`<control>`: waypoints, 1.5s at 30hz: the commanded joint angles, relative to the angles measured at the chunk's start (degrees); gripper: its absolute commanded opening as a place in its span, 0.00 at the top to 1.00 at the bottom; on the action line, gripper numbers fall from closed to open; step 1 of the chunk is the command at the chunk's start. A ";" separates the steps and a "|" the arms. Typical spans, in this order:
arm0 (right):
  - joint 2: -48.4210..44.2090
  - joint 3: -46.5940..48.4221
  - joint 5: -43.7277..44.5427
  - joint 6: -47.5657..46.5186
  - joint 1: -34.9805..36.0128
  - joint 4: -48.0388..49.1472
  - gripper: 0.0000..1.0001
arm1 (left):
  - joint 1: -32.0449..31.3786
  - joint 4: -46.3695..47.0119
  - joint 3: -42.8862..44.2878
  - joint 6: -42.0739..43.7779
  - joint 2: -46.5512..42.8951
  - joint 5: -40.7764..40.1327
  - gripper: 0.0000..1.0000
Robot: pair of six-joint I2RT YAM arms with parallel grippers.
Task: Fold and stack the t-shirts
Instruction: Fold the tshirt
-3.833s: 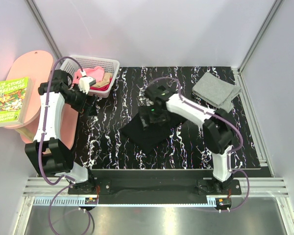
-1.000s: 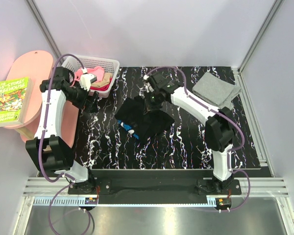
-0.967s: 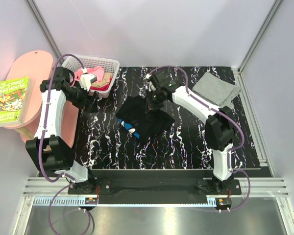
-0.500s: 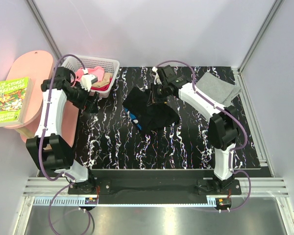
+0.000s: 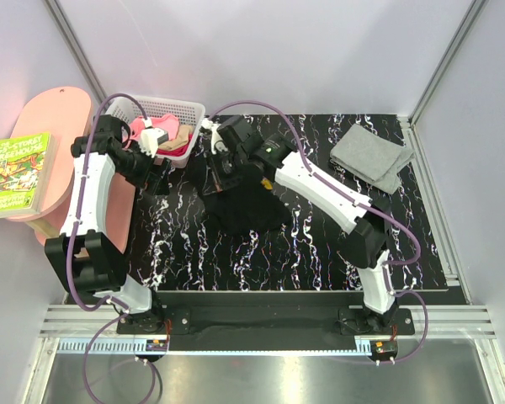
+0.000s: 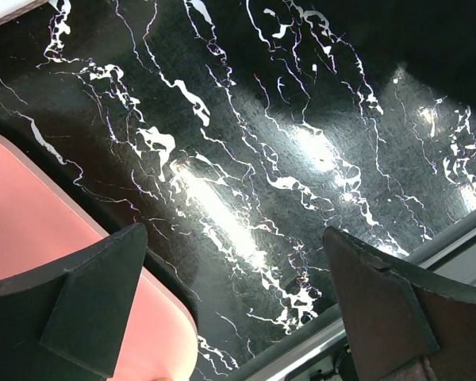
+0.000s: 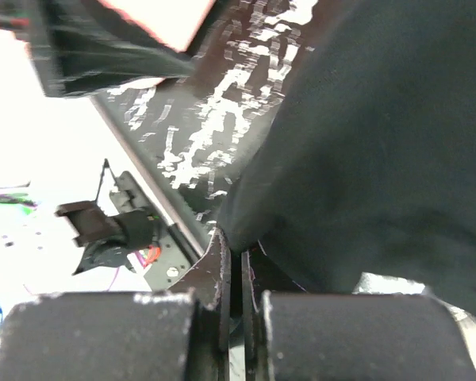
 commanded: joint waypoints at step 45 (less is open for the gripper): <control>5.06 -30.89 8.81 1.63 -23.79 1.09 0.05 | -35.75 1.11 12.74 -6.81 26.53 4.99 0.01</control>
